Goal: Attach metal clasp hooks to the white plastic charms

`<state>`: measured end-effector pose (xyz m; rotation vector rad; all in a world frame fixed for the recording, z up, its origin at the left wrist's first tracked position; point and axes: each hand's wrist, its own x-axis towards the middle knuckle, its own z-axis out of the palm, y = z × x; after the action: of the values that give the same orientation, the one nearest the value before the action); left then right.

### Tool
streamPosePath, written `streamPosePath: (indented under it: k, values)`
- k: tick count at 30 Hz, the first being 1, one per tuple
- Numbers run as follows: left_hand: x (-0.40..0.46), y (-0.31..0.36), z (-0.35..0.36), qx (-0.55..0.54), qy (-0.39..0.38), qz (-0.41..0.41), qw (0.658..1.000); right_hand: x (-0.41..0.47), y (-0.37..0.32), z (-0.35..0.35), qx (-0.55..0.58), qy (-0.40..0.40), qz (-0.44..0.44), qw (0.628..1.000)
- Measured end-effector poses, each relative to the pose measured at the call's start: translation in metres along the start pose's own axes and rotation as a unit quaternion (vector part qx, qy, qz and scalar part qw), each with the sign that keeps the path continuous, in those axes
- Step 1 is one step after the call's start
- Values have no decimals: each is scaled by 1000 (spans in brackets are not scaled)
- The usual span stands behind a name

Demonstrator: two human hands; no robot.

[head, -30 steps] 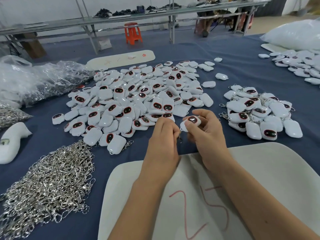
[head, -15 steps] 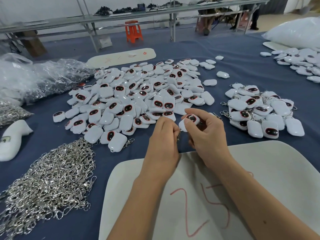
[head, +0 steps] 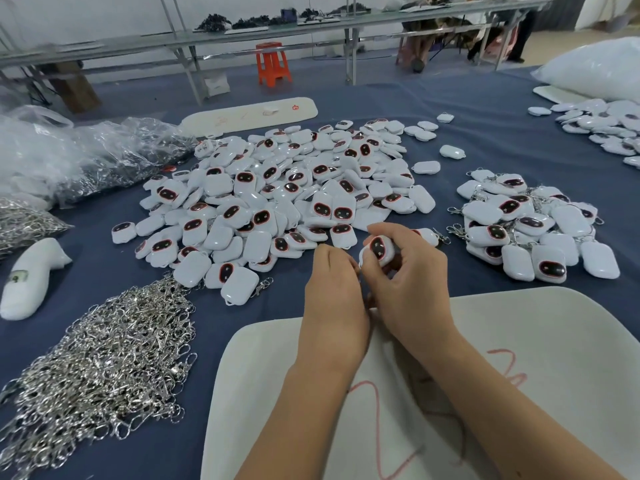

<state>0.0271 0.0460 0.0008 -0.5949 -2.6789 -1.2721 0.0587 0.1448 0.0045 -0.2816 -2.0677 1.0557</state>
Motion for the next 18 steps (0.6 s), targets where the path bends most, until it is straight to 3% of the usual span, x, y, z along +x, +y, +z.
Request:
streamPosePath:
  k: [3, 6, 13, 18]
  values:
    - [-3, 3, -1, 14, 27, 2, 1000, -2, -2, 2, -45, -26, -59, 997]
    - [-6, 6, -4, 19, 22, 10, 1000, -3, -2, 3, -38, -62, -64, 995]
    - [3, -2, -5, -38, -16, -34, 999, 0, 4, 2, 48, -33, 11, 998]
    - [4, -8, -7, -92, 9, -13, 996, 1, 7, 0, 81, -21, 61, 995]
